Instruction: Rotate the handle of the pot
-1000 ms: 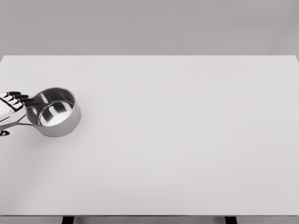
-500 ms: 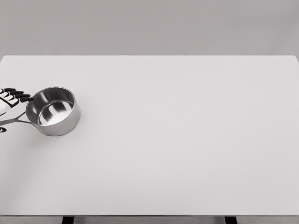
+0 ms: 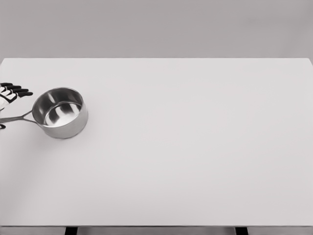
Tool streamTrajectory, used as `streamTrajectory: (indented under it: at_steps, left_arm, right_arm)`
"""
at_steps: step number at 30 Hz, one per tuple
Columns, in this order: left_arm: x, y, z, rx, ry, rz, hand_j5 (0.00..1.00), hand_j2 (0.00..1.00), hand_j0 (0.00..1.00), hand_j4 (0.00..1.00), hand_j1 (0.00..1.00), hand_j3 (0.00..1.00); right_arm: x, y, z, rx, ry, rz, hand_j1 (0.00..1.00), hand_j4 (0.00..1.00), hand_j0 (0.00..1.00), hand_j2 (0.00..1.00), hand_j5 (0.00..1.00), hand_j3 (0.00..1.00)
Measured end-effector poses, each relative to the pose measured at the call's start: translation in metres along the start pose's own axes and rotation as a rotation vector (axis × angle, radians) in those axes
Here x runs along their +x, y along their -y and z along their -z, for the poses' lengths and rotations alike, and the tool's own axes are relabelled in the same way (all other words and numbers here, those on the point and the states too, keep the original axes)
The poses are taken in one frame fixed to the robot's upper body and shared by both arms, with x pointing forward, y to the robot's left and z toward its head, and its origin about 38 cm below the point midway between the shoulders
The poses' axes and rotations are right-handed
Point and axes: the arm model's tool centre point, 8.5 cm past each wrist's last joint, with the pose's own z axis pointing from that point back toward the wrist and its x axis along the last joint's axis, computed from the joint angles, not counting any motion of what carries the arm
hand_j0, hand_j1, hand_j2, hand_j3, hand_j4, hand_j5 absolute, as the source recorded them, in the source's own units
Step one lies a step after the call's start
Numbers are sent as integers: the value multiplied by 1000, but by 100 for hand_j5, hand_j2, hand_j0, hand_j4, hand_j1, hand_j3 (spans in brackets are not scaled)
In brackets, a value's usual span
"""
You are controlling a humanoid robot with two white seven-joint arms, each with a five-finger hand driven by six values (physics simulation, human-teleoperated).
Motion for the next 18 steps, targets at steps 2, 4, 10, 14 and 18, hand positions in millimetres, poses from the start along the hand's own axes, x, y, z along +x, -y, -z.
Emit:
streamTrajectory:
  at_steps: [2, 4, 10, 14, 18]
  left_arm:
    - [0, 1, 1, 2, -3, -2, 100, 100, 100, 100, 100, 100]
    - [-1, 2, 2, 2, -6, -4, 100, 100, 100, 100, 100, 100]
    - [-5, -2, 4, 16, -16, -3, 100, 100, 100, 100, 100, 100]
    - [-7, -2, 6, 24, -24, -7, 100, 100, 100, 100, 100, 100]
    - [-8, -2, 8, 32, -28, -12, 100, 100, 100, 100, 100, 100]
  right_arm:
    - [0, 0, 0, 0, 0, 0, 100, 100, 100, 100, 100, 100]
    - [0, 0, 0, 0, 0, 0, 100, 100, 100, 100, 100, 100]
    - [0, 0, 0, 0, 0, 0, 100, 100, 100, 100, 100, 100]
    - [0, 0, 0, 0, 0, 0, 100, 100, 100, 100, 100, 100]
    - [0, 0, 0, 0, 0, 0, 100, 100, 100, 100, 100, 100]
